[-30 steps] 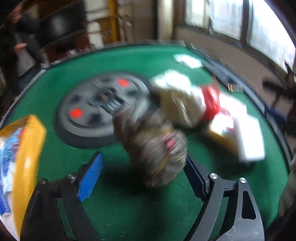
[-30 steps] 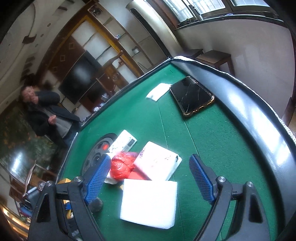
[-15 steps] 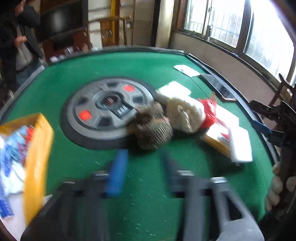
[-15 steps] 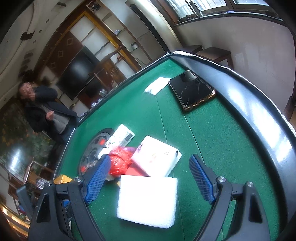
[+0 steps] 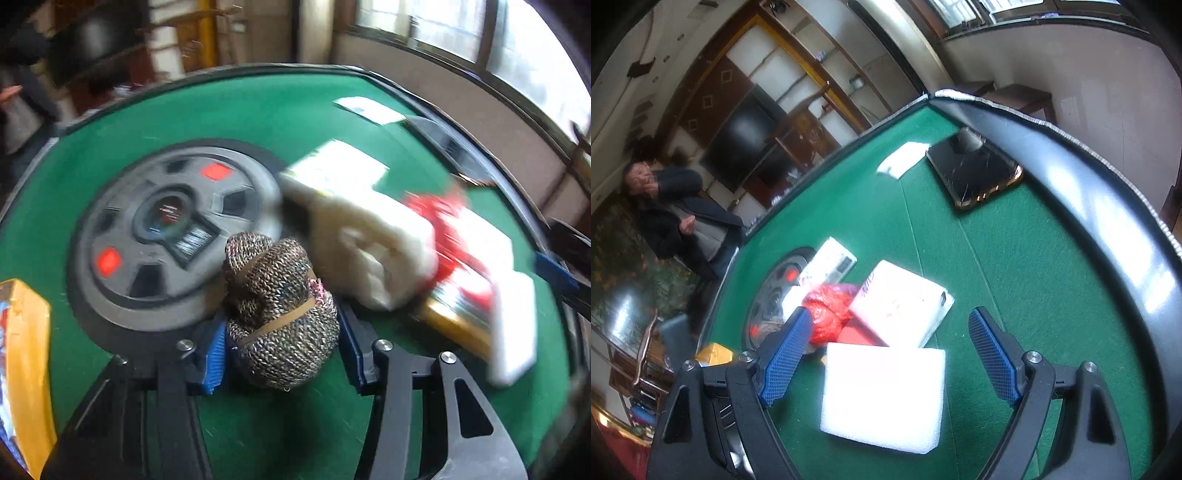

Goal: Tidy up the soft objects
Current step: 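Carry the knitted bundle to the box with the left tool while the right tool grasps the white cloth bundle, then release the knitted bundle into the box with the left tool while the right tool drops the white bundle there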

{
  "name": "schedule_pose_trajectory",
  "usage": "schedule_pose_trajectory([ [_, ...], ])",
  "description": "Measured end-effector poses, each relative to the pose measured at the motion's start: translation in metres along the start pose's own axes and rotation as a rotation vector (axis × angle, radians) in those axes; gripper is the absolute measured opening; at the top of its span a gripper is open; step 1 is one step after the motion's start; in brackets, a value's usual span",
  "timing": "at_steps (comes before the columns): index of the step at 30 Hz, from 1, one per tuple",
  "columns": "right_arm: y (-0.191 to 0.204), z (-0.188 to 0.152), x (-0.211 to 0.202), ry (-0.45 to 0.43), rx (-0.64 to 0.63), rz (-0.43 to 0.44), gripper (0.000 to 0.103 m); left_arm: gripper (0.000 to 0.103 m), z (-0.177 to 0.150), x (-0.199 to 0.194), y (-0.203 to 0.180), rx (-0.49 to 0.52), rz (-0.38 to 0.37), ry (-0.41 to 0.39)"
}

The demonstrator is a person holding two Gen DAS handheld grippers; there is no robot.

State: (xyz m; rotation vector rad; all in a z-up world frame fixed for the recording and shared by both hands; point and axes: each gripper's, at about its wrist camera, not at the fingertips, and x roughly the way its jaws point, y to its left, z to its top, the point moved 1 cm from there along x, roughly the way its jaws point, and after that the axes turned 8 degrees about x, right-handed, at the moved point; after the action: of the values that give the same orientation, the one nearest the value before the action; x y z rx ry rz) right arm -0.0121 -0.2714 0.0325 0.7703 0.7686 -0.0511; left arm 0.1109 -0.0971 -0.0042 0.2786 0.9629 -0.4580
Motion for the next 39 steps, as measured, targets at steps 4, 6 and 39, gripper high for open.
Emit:
schedule_pose_trajectory([
  [4, 0.009, -0.005, 0.003, 0.007, -0.048, -0.006, 0.083, 0.049, -0.011, -0.044, 0.001, 0.003, -0.051, -0.057],
  [6, 0.013, -0.008, 0.004, -0.003, -0.075, -0.016, 0.083, 0.049, -0.021, -0.074, 0.014, -0.032, -0.080, -0.102],
  [39, 0.179, -0.038, 0.097, 0.169, -0.664, -0.361, 0.023, 0.050, -0.206, -0.160, 0.212, -0.500, 0.030, -0.144],
])
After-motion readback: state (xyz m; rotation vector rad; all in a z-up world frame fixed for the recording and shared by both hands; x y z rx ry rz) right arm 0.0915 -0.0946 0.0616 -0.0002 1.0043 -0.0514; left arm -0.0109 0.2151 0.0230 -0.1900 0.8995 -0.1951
